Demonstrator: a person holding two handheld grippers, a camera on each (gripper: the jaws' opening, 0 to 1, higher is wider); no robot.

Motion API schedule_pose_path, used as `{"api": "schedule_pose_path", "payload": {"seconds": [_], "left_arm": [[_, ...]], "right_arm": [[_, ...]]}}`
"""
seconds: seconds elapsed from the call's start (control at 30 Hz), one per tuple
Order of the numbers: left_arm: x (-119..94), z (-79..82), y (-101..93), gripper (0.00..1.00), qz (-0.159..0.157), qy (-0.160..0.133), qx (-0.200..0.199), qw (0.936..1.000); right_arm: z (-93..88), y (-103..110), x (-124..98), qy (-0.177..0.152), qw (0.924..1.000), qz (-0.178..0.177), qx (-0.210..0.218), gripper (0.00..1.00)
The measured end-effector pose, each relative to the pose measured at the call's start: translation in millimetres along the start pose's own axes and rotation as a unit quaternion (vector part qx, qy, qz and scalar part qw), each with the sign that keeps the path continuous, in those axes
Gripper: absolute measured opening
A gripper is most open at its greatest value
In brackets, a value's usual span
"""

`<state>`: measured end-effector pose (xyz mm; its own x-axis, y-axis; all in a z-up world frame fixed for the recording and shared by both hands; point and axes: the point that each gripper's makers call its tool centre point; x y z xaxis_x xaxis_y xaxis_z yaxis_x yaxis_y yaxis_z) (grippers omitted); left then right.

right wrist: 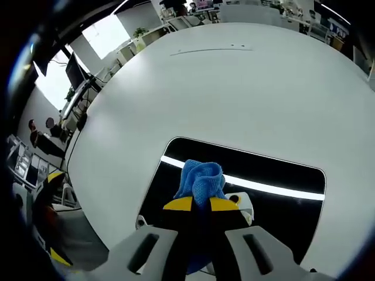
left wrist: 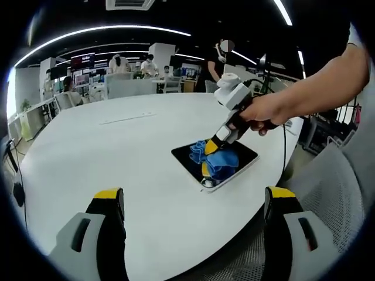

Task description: Wipe the mirror surface with the cleaning cloth until all visible marks leave the cleaned area.

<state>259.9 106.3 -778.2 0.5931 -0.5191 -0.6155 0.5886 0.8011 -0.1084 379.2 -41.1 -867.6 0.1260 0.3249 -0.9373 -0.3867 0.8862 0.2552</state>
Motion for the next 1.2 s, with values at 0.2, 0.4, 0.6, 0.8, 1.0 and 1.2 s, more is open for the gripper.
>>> {"api": "schedule_pose_path", "payload": {"seconds": [0.2, 0.4, 0.6, 0.8, 1.0, 1.2], "left_arm": [[0.5, -1.9, 1.0, 0.99, 0.003, 0.005, 0.0, 1.0], [0.2, -1.9, 0.3, 0.99, 0.004, 0.008, -0.001, 1.0], [0.7, -2.6, 1.7, 0.99, 0.006, 0.009, -0.002, 0.9999], [0.9, -3.4, 2.5, 0.99, 0.008, 0.01, -0.002, 0.9999], [0.8, -3.4, 3.0, 0.99, 0.01, 0.012, -0.002, 0.9999], [1.3, -4.2, 3.6, 0.99, 0.011, 0.014, -0.002, 0.9998]], "right_arm": [[-4.2, -10.7, -3.0, -0.001, 1.0, -0.001, 0.002, 0.03], [-9.9, -20.1, -6.9, -0.002, 1.0, -0.003, 0.006, 0.03], [-14.2, -28.6, -9.7, -0.003, 1.0, -0.003, 0.008, 0.03], [-17.9, -38.1, -12.1, -0.004, 0.9999, -0.004, 0.01, 0.03], [-21.0, -46.8, -15.3, -0.003, 0.9999, -0.006, 0.01, 0.03], [-24.7, -58.8, -19.6, -0.005, 0.9998, -0.011, 0.015, 0.03]]}}
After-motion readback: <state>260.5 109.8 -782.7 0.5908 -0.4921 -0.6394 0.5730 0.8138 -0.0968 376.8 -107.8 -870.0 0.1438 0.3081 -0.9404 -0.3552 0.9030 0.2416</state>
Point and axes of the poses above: the point that each gripper's makers call its tool centre point, and the gripper's own axes: x roughly forward along the fingers, y roughly to its left, z roughly out of its top, and after that the axes turned 13 degrees about y, right-handed
